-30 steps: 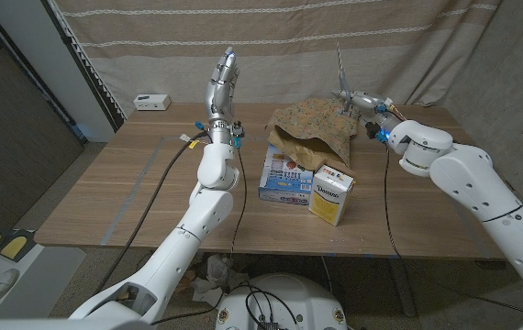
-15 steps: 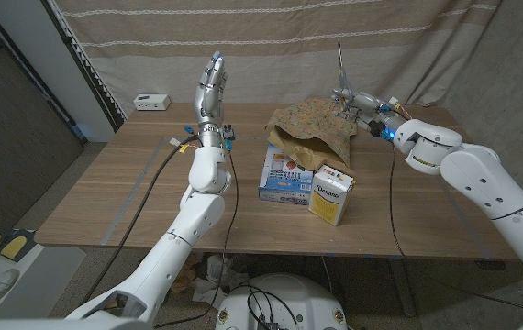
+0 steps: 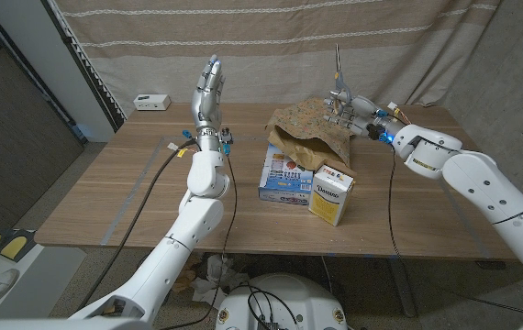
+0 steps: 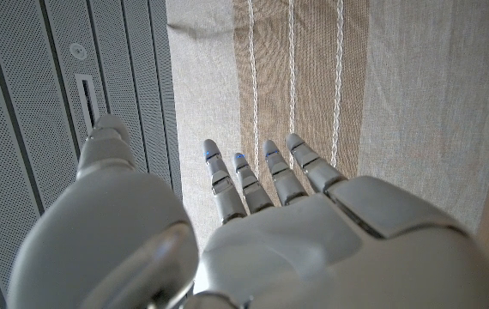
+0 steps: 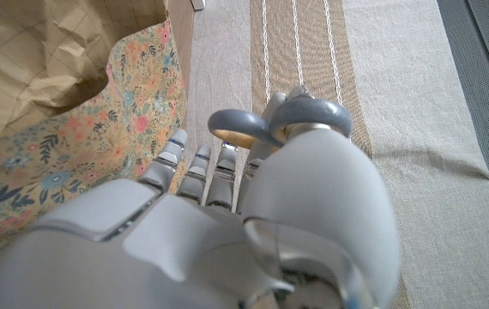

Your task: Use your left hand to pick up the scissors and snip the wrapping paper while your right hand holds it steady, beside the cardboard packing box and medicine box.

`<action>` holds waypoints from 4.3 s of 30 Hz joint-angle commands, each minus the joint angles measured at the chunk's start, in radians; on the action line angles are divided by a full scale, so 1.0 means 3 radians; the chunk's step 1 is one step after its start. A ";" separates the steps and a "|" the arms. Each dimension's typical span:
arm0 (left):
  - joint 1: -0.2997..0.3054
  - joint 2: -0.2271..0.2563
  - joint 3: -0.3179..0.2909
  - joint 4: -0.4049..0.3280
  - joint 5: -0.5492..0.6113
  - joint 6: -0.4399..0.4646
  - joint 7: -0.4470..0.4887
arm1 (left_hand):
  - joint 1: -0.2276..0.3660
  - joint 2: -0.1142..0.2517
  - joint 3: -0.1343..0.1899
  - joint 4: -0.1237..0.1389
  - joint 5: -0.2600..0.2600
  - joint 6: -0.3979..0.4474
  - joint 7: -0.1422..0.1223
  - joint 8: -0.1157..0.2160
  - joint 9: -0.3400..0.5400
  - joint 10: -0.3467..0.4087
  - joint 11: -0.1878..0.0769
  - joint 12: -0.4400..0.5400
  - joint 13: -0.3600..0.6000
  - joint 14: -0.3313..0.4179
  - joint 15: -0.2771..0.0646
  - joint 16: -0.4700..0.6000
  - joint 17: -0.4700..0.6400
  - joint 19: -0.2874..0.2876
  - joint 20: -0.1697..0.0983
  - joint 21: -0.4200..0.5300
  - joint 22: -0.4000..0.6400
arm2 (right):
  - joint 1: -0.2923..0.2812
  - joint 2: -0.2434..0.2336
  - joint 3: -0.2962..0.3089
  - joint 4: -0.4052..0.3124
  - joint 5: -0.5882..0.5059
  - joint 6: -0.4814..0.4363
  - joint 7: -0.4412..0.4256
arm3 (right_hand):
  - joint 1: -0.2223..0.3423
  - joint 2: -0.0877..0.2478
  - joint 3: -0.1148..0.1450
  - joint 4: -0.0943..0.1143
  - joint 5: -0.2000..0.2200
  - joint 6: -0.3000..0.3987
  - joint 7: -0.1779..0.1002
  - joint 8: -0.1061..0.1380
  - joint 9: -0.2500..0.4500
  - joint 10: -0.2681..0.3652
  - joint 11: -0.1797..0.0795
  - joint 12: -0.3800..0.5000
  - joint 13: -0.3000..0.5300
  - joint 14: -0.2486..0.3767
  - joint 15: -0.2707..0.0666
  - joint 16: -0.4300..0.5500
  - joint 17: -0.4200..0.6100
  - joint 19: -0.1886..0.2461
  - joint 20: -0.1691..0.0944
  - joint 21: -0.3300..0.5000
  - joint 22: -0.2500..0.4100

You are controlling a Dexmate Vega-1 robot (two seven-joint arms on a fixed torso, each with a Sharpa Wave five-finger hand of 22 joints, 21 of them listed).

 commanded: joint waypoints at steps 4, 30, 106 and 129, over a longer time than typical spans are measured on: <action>0.0050 0.0000 0.0025 -0.0022 -0.0022 -0.0015 -0.0026 | -0.0033 0.0009 -0.0014 -0.0006 0.0018 -0.0020 -0.0010 0.0007 0.0008 -0.0005 0.0013 -0.0018 0.0001 -0.0007 -0.0309 0.0018 -0.0001 -0.0001 0.0006 0.0013 0.0006 | -0.0067 0.0024 -0.0002 0.0057 0.0420 0.0107 0.0185 | -0.0037 -0.0067 -0.0049 0.0006 0.0043 0.0035 -0.0014 -0.0008 -0.0059 -0.0073 -0.0017 -0.0044 0.0006 -0.0008 0.0003 -0.0004 -0.0001 -0.0043 0.0025 -0.0005 -0.0001; 0.0146 0.0001 0.0025 -0.0097 0.0009 -0.0017 0.0013 | -0.0029 0.0025 -0.0039 -0.0006 0.0030 0.0008 -0.0009 0.0034 0.0010 0.0040 -0.0006 -0.0018 -0.0039 0.0034 -0.0313 0.0045 -0.0008 0.0000 0.0013 0.0018 0.0005 | -0.0075 0.0016 -0.0064 0.0114 0.0467 0.0268 0.0432 | -0.0303 -0.0237 -0.0293 0.0050 0.0501 -0.0283 0.0009 -0.0720 -0.0795 0.0266 -0.0118 0.0192 0.0007 0.0076 0.0000 0.0038 -0.0032 -0.0077 0.0070 0.0011 -0.0024; 0.0269 0.0002 0.0042 -0.0180 0.0012 -0.0017 0.0025 | -0.0002 0.0066 -0.0088 -0.0004 0.0054 0.0185 -0.0009 0.0093 0.0010 0.0136 -0.0006 -0.0018 -0.0120 0.0090 -0.0319 0.0063 -0.0015 0.0005 0.0025 0.0028 0.0007 | -0.0254 -0.0010 -0.0026 0.0055 0.0467 0.0379 0.0348 | -0.0553 -0.0230 -0.0810 0.0168 0.0814 -0.1363 -0.0333 0.1232 0.1791 0.1136 -0.0718 0.1764 0.1964 0.1119 -0.0820 0.0252 0.0255 0.0215 0.0103 -0.0025 -0.0020; 0.0252 -0.0024 0.0049 -0.0125 -0.0024 -0.0045 0.0003 | 0.0004 0.0080 -0.0097 0.0000 0.0057 0.0232 -0.0009 0.0102 0.0009 0.0161 -0.0014 -0.0016 -0.0135 0.0094 -0.0321 0.0063 -0.0014 0.0002 0.0025 0.0030 0.0008 | -0.0271 -0.0011 -0.0011 0.0054 0.0464 0.0391 0.0370 | -0.0666 -0.0212 -0.1003 0.0162 0.0835 -0.1118 -0.0179 0.1377 0.1145 0.0822 -0.0769 0.4487 0.3487 0.1384 -0.0963 0.2334 0.2587 0.0931 -0.0498 0.0419 0.0323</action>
